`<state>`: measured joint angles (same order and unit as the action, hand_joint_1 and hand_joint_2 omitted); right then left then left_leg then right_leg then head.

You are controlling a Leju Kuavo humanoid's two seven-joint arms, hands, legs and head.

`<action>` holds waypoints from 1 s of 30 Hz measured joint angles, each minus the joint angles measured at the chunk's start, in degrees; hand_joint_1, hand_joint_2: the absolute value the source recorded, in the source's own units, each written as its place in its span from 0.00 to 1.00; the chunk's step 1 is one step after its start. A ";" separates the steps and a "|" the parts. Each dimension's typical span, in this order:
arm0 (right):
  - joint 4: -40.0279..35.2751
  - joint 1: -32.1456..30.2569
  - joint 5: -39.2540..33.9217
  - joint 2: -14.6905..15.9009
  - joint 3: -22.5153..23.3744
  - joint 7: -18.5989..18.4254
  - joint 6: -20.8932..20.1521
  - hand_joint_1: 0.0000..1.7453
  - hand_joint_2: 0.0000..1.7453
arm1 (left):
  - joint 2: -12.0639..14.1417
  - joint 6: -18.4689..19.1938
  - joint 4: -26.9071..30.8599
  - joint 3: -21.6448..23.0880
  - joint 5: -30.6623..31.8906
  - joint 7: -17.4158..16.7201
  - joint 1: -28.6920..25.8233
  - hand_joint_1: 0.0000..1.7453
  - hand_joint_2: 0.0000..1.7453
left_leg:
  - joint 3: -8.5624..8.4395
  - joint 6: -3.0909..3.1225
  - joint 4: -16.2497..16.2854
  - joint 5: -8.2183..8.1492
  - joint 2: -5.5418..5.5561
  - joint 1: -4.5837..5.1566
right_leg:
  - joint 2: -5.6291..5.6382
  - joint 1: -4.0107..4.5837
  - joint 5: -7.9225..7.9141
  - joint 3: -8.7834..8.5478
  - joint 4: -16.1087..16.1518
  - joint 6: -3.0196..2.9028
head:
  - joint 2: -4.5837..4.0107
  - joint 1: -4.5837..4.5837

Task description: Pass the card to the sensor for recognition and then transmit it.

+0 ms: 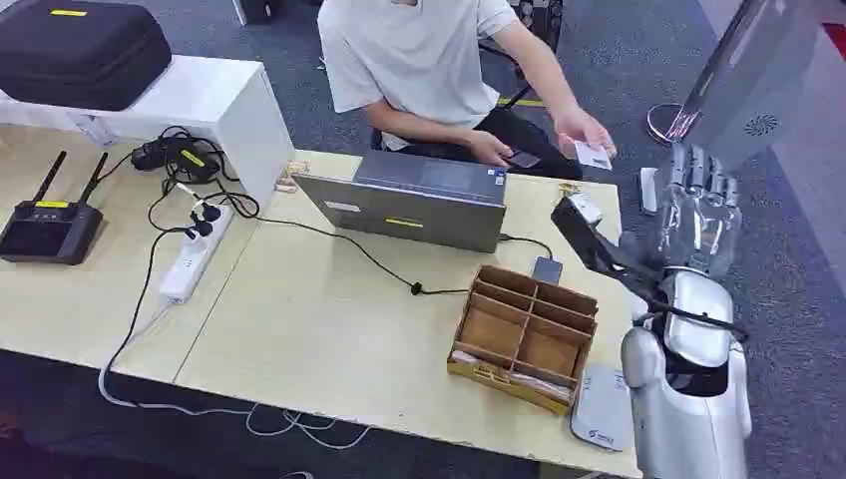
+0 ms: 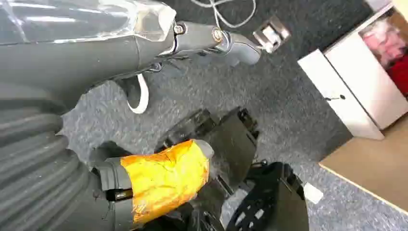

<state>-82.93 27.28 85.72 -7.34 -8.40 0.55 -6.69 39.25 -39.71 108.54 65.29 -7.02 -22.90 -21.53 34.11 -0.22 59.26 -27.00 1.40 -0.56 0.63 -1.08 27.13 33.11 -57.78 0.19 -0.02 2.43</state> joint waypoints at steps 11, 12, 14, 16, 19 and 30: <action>1.81 0.72 0.00 -2.29 -6.75 -0.11 1.70 0.00 1.00 | 2.12 0.02 -2.40 7.62 -28.39 19.24 5.15 0.00 1.00 | 0.07 -0.03 -0.01 0.00 0.06 -0.07 | -0.08 0.03 0.02 0.07 -0.03 -0.03 | 0.00 0.00; 2.01 0.78 0.00 -2.54 -6.99 -0.09 1.77 0.00 1.00 | 2.49 0.02 -2.54 8.79 -30.69 20.94 5.94 0.00 1.00 | 0.06 -0.03 -0.01 0.00 0.05 -0.07 | -0.07 0.03 0.02 0.06 -0.03 -0.03 | 0.00 0.00; 2.58 0.84 0.00 -2.71 -7.36 -0.11 1.90 0.00 1.00 | 3.06 0.02 -2.75 11.60 -35.02 24.33 7.65 0.00 1.00 | 0.06 -0.03 -0.01 0.00 0.04 -0.05 | -0.07 0.03 0.02 0.07 -0.03 -0.03 | 0.00 0.02; 3.25 0.88 0.00 -2.75 -7.60 -0.22 2.10 0.00 1.00 | 3.45 0.02 -3.17 13.79 -37.51 26.55 9.07 0.00 1.00 | 0.07 -0.03 -0.01 0.00 0.06 -0.05 | -0.08 0.02 0.02 0.07 -0.02 -0.03 | 0.00 -0.02; 4.04 0.88 0.00 -2.78 -7.93 -0.22 2.21 0.00 1.00 | 3.50 0.02 -3.65 16.11 -39.69 27.71 10.64 0.00 1.00 | 0.07 -0.03 0.00 0.00 0.05 -0.02 | -0.07 0.02 0.01 0.07 -0.02 -0.02 | 0.00 0.00; 5.99 0.87 0.00 -3.15 -8.32 2.07 3.41 1.00 1.00 | 4.70 2.14 -4.57 22.18 -49.43 34.20 14.19 0.00 1.00 | 0.08 -0.03 0.00 -0.01 0.02 -0.05 | -0.06 0.02 0.01 0.11 -0.01 -0.03 | 0.00 0.00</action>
<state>-76.94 28.15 85.72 -10.49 -16.72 2.62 -3.28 43.95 -37.58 103.97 87.47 -56.45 11.30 -7.34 34.19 -0.25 59.26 -27.01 1.42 -0.61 0.57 -1.07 27.14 33.22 -57.79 0.16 -0.02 2.43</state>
